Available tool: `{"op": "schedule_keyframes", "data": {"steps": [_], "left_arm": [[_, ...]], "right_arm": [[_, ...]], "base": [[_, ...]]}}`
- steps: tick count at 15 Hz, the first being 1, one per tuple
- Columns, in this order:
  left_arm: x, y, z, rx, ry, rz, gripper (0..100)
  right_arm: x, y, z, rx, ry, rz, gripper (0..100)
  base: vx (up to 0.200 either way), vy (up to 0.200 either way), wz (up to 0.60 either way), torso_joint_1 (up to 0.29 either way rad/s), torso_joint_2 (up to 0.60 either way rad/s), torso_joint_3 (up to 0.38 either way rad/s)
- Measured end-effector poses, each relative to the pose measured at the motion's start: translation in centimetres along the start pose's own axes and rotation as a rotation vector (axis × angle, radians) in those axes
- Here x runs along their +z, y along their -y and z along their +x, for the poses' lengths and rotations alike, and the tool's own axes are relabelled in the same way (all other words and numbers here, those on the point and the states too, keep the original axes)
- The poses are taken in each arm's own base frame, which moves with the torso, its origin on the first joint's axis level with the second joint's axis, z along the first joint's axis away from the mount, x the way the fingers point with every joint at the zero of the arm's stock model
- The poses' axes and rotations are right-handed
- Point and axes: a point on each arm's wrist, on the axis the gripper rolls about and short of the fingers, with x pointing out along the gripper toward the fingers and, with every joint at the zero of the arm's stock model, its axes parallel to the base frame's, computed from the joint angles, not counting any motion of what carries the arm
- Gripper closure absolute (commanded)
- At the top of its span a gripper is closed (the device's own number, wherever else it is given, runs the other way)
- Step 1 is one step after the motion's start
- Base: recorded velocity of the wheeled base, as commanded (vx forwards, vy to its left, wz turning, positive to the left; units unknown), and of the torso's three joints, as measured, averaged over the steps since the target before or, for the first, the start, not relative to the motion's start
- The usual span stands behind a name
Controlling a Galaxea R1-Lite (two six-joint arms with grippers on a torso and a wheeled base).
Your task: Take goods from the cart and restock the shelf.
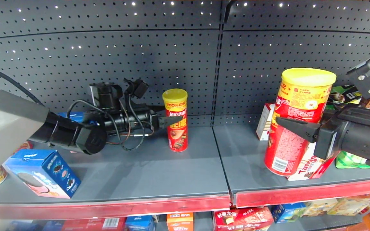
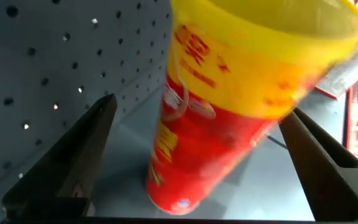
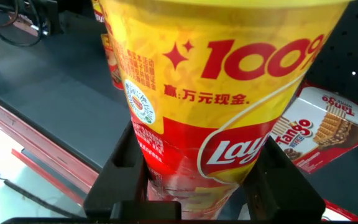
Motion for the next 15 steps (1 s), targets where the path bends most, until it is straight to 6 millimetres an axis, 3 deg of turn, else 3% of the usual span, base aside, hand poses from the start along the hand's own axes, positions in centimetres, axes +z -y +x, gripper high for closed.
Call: {"op": "schedule_keyframes", "data": {"steps": [5,15], "left_arm": [[0.0,-0.6,1.5,-0.014,0.007,0.005,0],[-0.5,-0.4,2.4,-0.028,-0.004,0.0,0]], "right_arm": [[-0.1,0.0,0.3,0.003,-0.009,-0.001,100],[-0.2,-0.1,0.4,0.005,-0.013,-0.001,100]], "base": [[0.0,0.0,0.0,0.0,0.0,0.0],[0.0,0.0,0.0,0.0,0.0,0.0]]}}
